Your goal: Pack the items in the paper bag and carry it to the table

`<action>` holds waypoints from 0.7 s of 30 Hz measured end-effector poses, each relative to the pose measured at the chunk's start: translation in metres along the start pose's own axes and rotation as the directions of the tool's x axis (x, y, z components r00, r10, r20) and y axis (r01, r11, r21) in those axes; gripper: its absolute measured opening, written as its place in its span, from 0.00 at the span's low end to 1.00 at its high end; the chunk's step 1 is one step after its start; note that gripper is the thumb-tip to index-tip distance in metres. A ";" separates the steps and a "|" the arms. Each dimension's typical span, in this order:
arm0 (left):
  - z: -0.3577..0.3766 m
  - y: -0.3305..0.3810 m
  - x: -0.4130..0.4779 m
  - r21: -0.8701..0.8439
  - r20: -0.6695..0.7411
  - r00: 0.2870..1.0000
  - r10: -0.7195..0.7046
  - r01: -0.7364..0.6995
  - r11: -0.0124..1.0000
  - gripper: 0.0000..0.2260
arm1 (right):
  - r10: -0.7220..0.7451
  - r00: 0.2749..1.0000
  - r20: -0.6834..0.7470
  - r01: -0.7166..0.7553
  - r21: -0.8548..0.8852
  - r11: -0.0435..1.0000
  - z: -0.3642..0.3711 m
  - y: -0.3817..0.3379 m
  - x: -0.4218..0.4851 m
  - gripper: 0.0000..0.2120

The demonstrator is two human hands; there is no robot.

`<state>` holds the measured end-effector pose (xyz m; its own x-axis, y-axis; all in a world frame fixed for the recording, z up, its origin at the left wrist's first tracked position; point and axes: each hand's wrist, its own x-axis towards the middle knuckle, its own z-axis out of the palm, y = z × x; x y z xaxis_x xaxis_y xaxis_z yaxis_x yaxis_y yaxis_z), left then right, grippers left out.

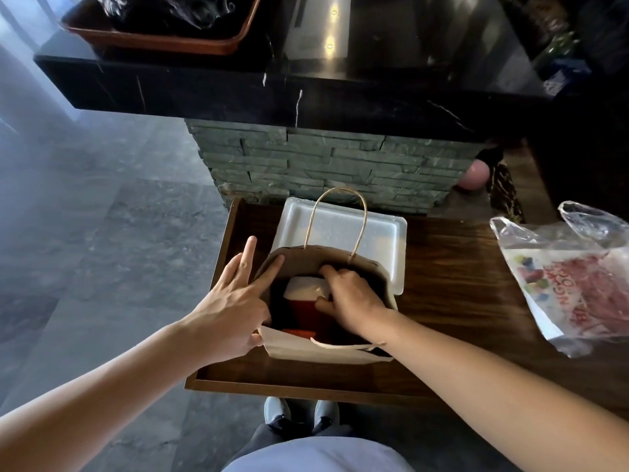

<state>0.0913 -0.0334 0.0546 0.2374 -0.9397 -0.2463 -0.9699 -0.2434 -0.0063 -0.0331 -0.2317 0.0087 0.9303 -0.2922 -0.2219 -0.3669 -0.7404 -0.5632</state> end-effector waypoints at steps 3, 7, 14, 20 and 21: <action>0.000 0.000 -0.001 0.003 -0.005 1.000 0.000 0.000 1.000 0.07 | 0.056 0.996 0.069 -0.049 -0.102 0.994 0.008 0.002 0.009 0.18; -0.001 0.001 -0.002 -0.003 -0.004 1.000 -0.014 0.014 1.000 0.07 | 0.172 0.889 0.424 -0.084 -0.218 0.972 0.024 -0.002 0.021 0.22; -0.001 0.004 -0.006 -0.014 0.000 1.000 -0.024 0.024 1.000 0.07 | 0.165 0.901 0.401 -0.029 -0.325 0.945 0.058 -0.006 0.028 0.35; 0.000 0.008 -0.011 -0.011 -0.022 0.999 -0.041 0.041 0.999 0.06 | 0.210 0.958 0.192 -0.216 0.009 0.976 0.041 -0.003 0.019 0.31; 0.000 0.008 -0.011 -0.006 -0.025 0.999 -0.039 0.039 0.999 0.07 | 0.203 0.969 0.141 -0.215 0.075 0.974 0.033 -0.008 0.016 0.29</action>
<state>0.0812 -0.0250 0.0574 0.2767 -0.9351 -0.2213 -0.9595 -0.2815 -0.0106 -0.0151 -0.2102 -0.0162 0.8267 -0.3486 -0.4416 -0.5575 -0.6129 -0.5600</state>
